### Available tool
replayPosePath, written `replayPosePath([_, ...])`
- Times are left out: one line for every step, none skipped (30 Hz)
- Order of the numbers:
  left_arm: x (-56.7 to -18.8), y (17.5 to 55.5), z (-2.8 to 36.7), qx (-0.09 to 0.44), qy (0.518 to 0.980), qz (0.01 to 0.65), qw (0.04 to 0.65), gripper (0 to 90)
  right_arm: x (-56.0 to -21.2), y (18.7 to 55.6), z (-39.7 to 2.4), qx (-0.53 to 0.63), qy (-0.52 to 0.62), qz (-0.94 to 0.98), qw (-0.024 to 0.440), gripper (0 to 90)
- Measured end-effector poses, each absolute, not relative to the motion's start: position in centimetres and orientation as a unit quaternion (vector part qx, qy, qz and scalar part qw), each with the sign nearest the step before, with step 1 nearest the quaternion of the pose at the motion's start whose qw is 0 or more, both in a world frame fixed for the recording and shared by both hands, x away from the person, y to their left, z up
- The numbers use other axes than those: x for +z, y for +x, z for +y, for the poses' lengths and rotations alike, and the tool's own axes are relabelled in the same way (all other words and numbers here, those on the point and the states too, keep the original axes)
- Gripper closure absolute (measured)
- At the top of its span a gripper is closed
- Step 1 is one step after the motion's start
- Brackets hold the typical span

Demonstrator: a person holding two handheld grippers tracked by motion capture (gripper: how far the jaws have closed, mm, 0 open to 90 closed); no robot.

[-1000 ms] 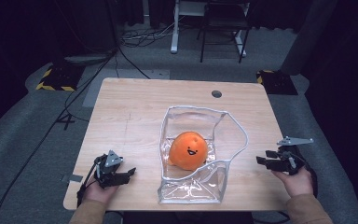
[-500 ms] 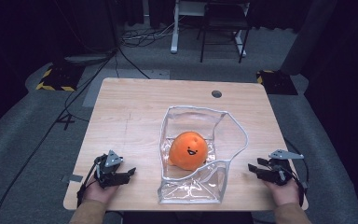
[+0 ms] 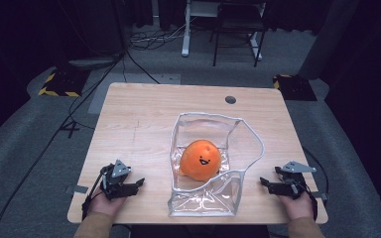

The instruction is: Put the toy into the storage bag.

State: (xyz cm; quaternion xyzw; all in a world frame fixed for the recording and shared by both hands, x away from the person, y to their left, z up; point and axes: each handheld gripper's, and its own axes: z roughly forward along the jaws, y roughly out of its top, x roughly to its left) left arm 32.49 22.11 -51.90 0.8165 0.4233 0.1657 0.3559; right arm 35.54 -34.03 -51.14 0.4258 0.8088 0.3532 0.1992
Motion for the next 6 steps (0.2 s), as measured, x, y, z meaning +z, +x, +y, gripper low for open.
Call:
replayPosePath([-51.90, 32.50, 22.11, 0.166, 0.817, 0.423, 0.356, 30.8, -51.15, 35.59, -33.97, 0.352, 0.425, 0.810, 0.199, 13.8])
replayPosePath([-51.90, 32.50, 22.11, 0.166, 0.817, 0.423, 0.356, 30.8, -51.15, 35.59, -33.97, 0.352, 0.425, 0.810, 0.198, 13.8])
replayPosePath([-51.90, 32.49, 22.11, 0.165, 0.817, 0.423, 0.356, 30.9, -51.15, 35.59, -33.97, 0.352, 0.425, 0.810, 0.199, 13.8])
replayPosePath([-51.90, 32.49, 22.11, 0.166, 0.817, 0.423, 0.356, 30.9, -51.15, 35.58, -33.97, 0.352, 0.425, 0.810, 0.199, 13.8])
replayPosePath([-51.90, 32.49, 22.11, 0.165, 0.816, 0.423, 0.356, 30.8, -51.15, 35.58, -33.96, 0.352, 0.425, 0.810, 0.199, 13.8])
replayPosePath([-51.89, 32.49, 22.12, 0.165, 0.817, 0.423, 0.355, 30.9, -51.15, 35.58, -33.95, 0.352, 0.425, 0.810, 0.199, 13.5])
